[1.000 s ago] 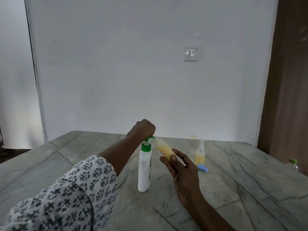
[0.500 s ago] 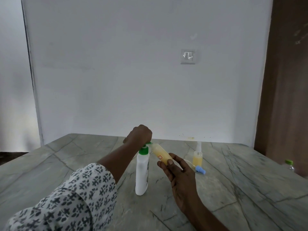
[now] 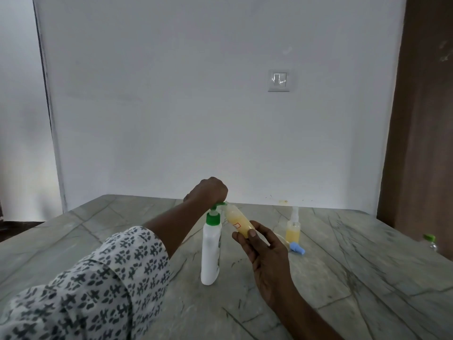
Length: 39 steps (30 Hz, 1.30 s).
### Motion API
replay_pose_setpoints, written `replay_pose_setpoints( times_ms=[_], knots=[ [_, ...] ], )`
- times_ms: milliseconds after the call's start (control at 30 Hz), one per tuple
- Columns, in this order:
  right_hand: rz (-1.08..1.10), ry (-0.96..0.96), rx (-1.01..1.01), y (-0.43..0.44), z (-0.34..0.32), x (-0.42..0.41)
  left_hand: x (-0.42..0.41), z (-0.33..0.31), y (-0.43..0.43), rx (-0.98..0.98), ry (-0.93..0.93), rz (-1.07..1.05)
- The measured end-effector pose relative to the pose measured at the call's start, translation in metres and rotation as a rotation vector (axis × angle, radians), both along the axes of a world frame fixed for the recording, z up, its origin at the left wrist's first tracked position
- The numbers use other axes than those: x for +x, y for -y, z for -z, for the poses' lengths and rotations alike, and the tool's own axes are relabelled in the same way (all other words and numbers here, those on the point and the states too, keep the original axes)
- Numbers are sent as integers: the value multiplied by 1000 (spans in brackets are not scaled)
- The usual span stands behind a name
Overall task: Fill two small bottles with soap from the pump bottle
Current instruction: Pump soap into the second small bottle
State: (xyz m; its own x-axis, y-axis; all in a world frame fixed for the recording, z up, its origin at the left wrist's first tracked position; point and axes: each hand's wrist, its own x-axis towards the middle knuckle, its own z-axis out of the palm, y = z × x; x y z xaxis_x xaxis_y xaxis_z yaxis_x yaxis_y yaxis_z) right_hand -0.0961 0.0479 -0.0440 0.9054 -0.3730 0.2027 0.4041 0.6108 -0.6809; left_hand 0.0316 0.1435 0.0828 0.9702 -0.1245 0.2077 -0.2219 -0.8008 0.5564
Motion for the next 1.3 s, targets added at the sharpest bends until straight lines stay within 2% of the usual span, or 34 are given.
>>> replay_pose_setpoints(
  times_ms=[400,567,733,933,1167,1267,1300],
  knots=[
    [10,-16,-7,1,2,-2,-3,14,-3,-66,27,-27],
    [-22,-43,10,-1,5,0,-6,13,-5,-149,-34,1],
    [-57,-57,22,-2,4,1,-7,7,-5,-109,-88,39],
    [-111,-91,96,-1,4,1,-10,1,-6,-213,-120,71],
    [-118,-102,148,2,5,-2,-13,-5,-13,-300,-239,37],
    [-131,-104,162,3,5,-3,-13,-9,-24,-421,-239,58],
    [-136,-100,163,4,5,-4,-11,-10,-27,-463,-177,27]
  ],
)
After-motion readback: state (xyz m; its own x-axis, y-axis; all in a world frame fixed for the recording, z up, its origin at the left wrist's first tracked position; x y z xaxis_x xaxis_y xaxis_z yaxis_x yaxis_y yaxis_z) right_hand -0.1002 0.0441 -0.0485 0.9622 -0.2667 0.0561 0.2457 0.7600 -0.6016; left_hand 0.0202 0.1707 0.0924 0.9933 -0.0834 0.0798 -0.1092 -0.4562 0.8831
